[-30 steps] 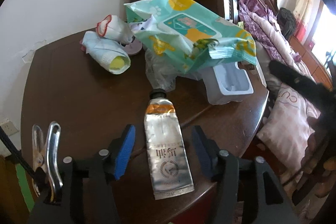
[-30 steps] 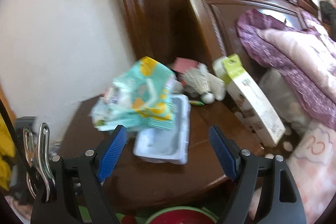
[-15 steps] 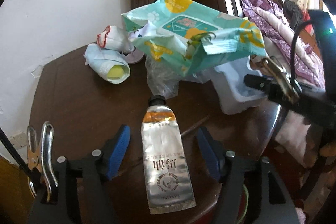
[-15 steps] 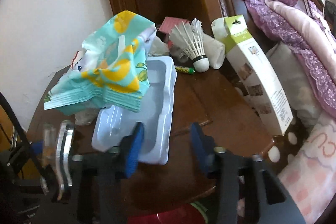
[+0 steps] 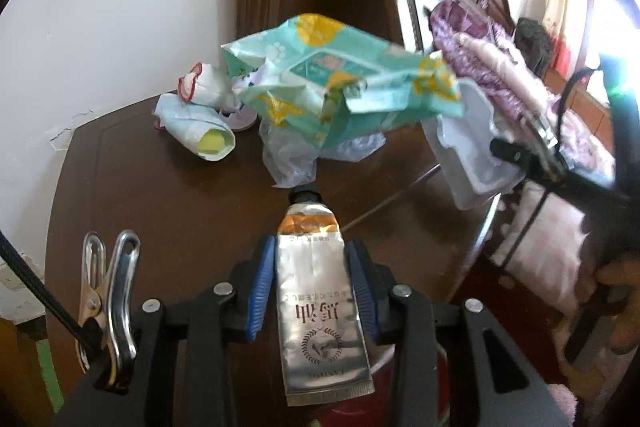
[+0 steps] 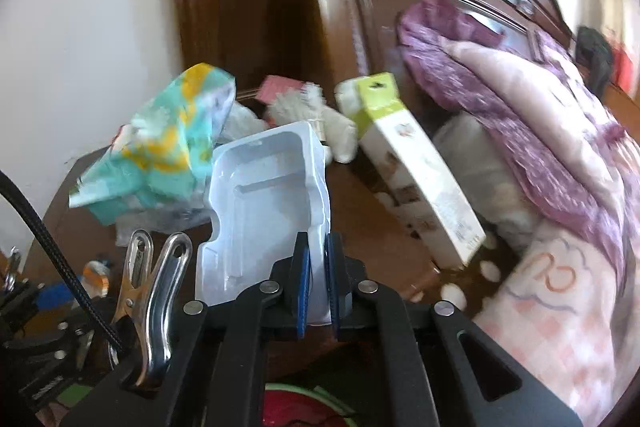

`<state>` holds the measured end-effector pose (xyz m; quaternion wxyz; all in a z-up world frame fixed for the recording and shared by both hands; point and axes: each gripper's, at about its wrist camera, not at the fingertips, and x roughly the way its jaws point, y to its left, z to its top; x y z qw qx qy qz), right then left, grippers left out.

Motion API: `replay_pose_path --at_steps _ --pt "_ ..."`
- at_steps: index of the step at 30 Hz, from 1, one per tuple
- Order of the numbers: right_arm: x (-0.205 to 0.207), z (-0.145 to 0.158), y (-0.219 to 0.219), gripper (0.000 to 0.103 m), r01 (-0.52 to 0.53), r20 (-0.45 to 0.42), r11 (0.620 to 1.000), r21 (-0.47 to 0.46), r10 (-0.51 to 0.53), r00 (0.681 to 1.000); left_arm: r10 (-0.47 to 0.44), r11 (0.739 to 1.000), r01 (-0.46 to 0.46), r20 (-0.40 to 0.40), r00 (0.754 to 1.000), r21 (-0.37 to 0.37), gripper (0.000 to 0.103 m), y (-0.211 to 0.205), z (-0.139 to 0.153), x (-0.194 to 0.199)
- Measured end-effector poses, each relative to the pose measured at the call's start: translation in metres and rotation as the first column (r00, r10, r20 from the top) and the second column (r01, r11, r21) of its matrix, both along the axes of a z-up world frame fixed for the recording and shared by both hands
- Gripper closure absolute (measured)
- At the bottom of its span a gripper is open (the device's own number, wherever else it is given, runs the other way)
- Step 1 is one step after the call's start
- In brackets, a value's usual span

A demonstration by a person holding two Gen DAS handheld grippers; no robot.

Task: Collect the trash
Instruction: 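Carry the white tray over the red bucket and open the right gripper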

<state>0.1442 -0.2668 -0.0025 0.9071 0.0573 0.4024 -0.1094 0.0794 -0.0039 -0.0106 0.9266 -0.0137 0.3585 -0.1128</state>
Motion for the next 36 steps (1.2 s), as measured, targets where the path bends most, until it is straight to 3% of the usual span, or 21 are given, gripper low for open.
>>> replay_pose_path --at_steps 6,9,19,29,36 --pt "-0.022 0.004 -0.014 0.094 0.026 0.044 0.993 0.115 -0.031 0.999 0.0 0.999 0.001 0.014 1.0 -0.033 0.064 0.01 0.012 -0.021" --pt "-0.036 0.009 -0.011 0.094 0.021 0.061 0.992 0.123 -0.028 0.998 -0.006 0.997 0.006 -0.002 1.0 -0.074 0.064 0.013 0.014 -0.027" --pt "-0.095 0.018 -0.005 0.094 0.013 0.067 0.99 0.143 -0.023 0.998 -0.058 0.993 0.059 0.014 0.998 -0.106 0.064 0.008 0.02 -0.055" --pt "-0.166 -0.007 0.025 0.094 0.022 -0.005 0.987 0.157 -0.021 1.0 -0.153 0.979 0.155 0.019 0.988 -0.131 0.064 -0.012 0.019 -0.088" --pt "-0.194 -0.05 0.029 0.094 0.016 -0.09 0.979 0.205 0.003 0.996 -0.152 0.981 0.15 -0.012 0.988 -0.12 0.064 -0.021 0.003 -0.11"
